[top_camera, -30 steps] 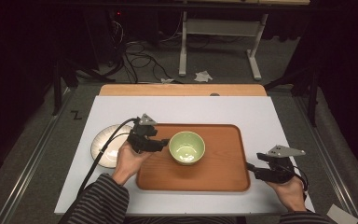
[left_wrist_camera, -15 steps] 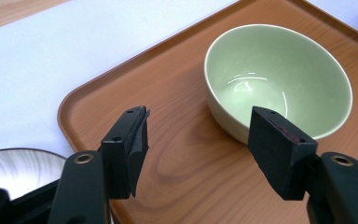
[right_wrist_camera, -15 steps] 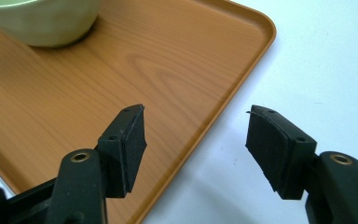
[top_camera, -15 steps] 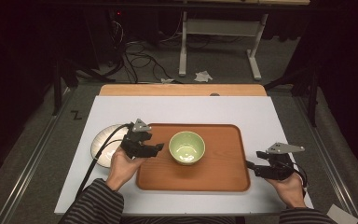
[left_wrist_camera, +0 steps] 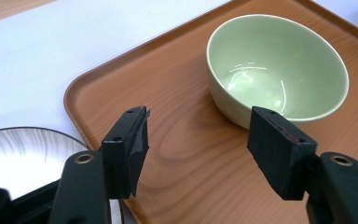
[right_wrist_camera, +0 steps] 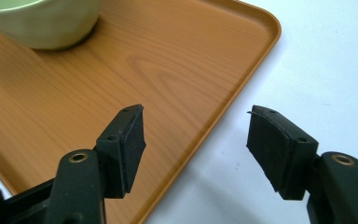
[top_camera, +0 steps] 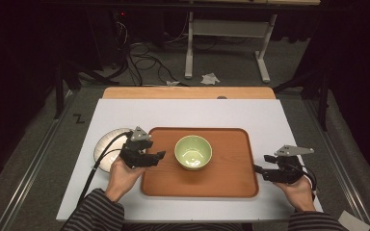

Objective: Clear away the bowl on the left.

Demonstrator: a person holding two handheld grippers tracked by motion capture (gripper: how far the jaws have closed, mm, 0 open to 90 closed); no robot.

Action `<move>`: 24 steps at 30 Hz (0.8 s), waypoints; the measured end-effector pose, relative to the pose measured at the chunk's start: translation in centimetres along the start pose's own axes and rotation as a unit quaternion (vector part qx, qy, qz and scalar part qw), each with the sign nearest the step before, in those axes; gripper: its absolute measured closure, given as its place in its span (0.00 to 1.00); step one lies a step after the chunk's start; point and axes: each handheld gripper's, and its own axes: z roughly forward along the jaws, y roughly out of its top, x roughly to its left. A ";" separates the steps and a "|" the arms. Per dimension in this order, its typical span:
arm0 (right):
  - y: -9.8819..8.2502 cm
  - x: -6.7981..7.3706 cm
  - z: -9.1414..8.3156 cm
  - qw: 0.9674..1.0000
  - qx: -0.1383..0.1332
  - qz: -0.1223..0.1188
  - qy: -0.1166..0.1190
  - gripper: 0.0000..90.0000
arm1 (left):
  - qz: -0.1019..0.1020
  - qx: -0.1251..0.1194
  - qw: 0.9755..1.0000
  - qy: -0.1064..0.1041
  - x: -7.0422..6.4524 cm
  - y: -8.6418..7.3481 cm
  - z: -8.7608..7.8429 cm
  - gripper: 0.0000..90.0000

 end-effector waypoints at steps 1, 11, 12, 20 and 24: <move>0.0 -0.1 0.1 1.000 -0.002 -0.002 0.001 0.43 | -0.002 0.000 1.000 -0.001 0.0 -0.1 -0.1 0.43; 0.3 0.0 0.7 1.000 0.010 -0.006 0.018 0.42 | -0.018 0.000 1.000 0.000 0.4 -1.2 -0.6 0.43; 0.3 0.1 0.7 1.000 0.011 -0.008 0.019 0.42 | -0.015 0.000 1.000 0.000 0.4 -1.3 -0.6 0.42; 0.4 0.0 1.1 0.999 0.016 -0.005 0.028 0.41 | -0.024 -0.004 1.000 0.005 0.3 -2.0 -1.1 0.42; 0.4 0.1 1.2 0.999 0.015 -0.002 0.030 0.41 | -0.028 -0.007 1.000 0.004 0.3 -2.3 -1.3 0.42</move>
